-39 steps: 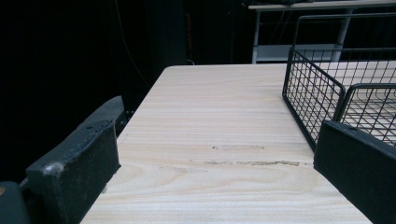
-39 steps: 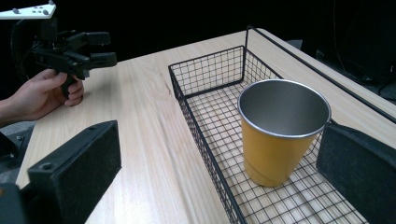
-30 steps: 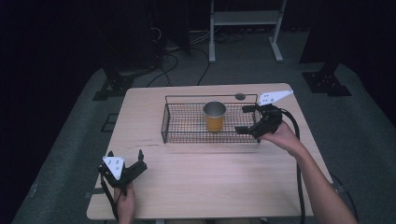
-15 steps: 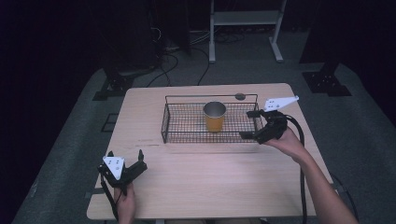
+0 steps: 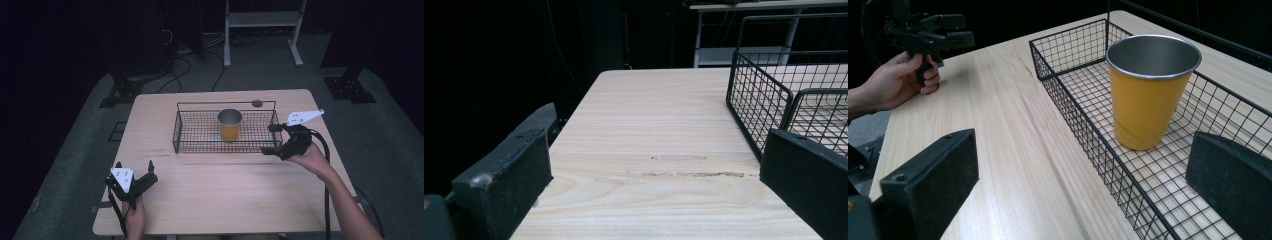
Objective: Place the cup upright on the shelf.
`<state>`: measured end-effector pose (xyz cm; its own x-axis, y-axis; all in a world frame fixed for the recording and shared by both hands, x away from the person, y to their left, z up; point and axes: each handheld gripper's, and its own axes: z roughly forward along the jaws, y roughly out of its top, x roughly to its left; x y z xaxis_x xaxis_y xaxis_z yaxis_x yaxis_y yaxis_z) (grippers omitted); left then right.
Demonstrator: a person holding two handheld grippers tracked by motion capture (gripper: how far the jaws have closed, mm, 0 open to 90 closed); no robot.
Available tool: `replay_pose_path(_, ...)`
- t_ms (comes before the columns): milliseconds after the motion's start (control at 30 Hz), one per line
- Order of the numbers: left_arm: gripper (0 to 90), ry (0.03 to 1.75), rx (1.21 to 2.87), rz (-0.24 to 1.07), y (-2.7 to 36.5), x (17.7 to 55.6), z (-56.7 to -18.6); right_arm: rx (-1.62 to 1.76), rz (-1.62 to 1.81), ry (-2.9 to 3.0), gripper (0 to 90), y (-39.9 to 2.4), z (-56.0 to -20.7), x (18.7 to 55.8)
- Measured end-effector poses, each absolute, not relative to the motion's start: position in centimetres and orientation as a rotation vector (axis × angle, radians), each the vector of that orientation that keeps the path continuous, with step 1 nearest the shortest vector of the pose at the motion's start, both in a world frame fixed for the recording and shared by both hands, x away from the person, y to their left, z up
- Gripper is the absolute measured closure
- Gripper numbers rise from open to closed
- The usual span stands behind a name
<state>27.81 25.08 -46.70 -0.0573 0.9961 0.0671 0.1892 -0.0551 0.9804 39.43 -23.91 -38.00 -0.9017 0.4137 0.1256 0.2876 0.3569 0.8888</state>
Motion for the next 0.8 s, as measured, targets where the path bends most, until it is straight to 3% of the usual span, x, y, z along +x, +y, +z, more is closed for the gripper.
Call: replay_pose_path(800, 0.0, 1.370, 1.367, 1.213, 25.0, 27.8, -46.7, 0.673, 1.587, 2.474, 0.0, -25.3, -40.0, 36.9)
